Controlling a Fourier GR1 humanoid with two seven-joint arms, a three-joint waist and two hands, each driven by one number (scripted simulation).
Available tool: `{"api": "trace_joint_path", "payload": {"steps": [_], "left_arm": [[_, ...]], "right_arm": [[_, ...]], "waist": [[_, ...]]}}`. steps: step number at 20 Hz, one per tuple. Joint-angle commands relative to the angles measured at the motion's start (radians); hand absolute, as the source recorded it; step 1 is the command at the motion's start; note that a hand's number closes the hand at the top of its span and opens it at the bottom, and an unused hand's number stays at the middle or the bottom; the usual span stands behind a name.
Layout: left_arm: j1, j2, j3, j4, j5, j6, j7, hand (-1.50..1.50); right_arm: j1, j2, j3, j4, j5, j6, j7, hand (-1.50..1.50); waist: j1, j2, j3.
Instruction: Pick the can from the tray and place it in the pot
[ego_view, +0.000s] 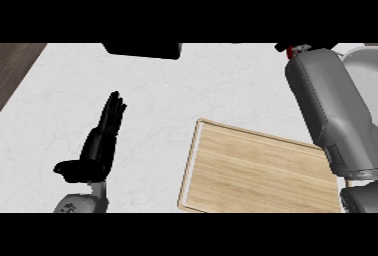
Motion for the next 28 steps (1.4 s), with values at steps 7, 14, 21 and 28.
{"api": "trace_joint_path", "payload": {"steps": [7, 14, 21, 28], "left_arm": [[0.018, 0.015, 0.026, -0.02, 0.02, -0.007, 0.007, 0.0], [0.033, 0.013, 0.045, 0.018, 0.012, 0.007, -0.027, 0.0], [0.04, 0.025, 0.064, 0.004, 0.031, -0.01, -0.034, 0.0], [0.036, 0.006, 0.04, -0.024, 0.012, 0.011, 0.006, 0.0]], "right_arm": [[-0.085, -0.133, -0.092, 0.244, 0.053, -0.144, 0.077, 1.5], [-0.039, -0.209, -0.145, 0.321, 0.026, -0.235, 0.008, 1.5], [0.04, -0.303, -0.218, 0.386, -0.043, -0.336, -0.123, 1.5], [0.108, -0.351, -0.324, 0.457, -0.181, -0.309, -0.307, 1.5]], "waist": [[-0.028, -0.007, 0.002], [-0.059, -0.017, 0.001], [-0.057, -0.013, 0.003], [-0.055, -0.011, 0.004]]}}
